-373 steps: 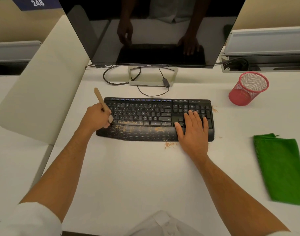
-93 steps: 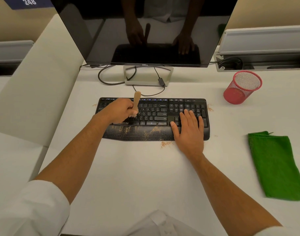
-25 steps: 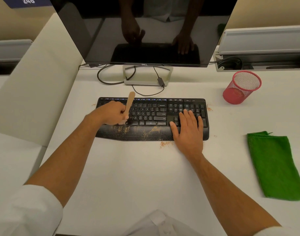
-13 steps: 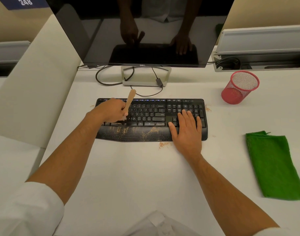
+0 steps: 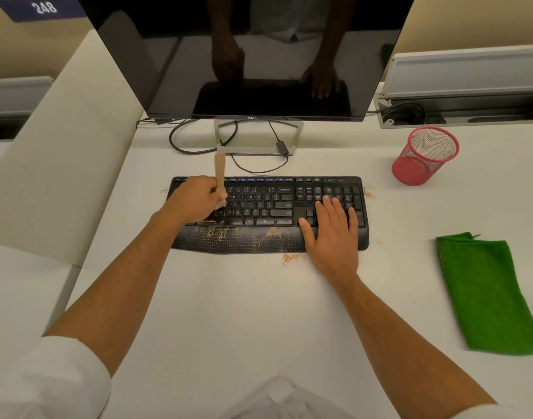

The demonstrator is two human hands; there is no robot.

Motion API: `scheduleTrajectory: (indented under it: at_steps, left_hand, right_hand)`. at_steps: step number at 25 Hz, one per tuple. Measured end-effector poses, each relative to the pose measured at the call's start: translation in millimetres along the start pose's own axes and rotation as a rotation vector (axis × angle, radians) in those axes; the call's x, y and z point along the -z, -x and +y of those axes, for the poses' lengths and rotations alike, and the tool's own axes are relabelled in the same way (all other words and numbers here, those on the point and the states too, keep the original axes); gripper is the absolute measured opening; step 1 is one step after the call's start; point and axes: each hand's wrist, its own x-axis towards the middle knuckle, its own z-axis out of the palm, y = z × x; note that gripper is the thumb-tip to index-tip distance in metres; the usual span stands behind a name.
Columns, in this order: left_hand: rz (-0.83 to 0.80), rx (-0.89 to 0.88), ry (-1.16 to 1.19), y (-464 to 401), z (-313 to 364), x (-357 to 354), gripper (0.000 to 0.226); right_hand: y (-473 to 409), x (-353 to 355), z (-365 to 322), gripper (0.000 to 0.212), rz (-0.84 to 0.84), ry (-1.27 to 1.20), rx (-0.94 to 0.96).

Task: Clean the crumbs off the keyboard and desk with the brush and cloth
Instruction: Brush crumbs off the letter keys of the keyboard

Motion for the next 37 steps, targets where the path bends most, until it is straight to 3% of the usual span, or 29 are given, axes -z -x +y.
scheduleTrajectory:
  at_steps: [3, 7, 9, 14, 20, 25, 28, 30, 33, 37]
  left_hand:
    - [0.127, 0.029, 0.058, 7, -9, -10, 0.019]
    - [-0.037, 0.203, 0.046, 11, -21, -10, 0.021]
    - [-0.038, 0.247, 0.104, 12, -21, -7, 0.022]
    - [0.289, 0.179, 0.23, 17, -12, -10, 0.019]
    - [-0.102, 0.233, 0.081, 15, -24, 1, 0.021]
    - [0.094, 0.045, 0.041, 14, -9, 0, 0.02]
    - [-0.031, 0.03, -0.043, 15, -8, -6, 0.019]
    - [-0.11, 0.049, -0.22, 13, -10, 1, 0.018]
    - [-0.084, 0.037, -0.509, 8, -9, 13, 0.014]
    - [-0.175, -0.088, -0.238, 4, -9, 6, 0.019]
  right_hand:
    - [0, -1, 1, 0.064, 0.001, 0.003, 0.005]
    - [-1, -2, 1, 0.063, -0.005, 0.005, 0.0]
    - [0, -1, 1, 0.062, 0.005, 0.007, 0.002]
    - [0, -1, 0, 0.063, 0.019, 0.01, 0.004]
    - [0, -2, 1, 0.063, 0.002, 0.021, 0.004]
    - [0, -1, 0, 0.062, 0.002, 0.014, 0.003]
    - [0, -2, 1, 0.062, 0.001, 0.015, 0.006]
    - [0, -2, 1, 0.062, -0.003, 0.018, 0.005]
    - [0, -2, 1, 0.062, 0.005, 0.01, 0.006]
    - [0, -1, 1, 0.063, 0.002, 0.012, 0.002]
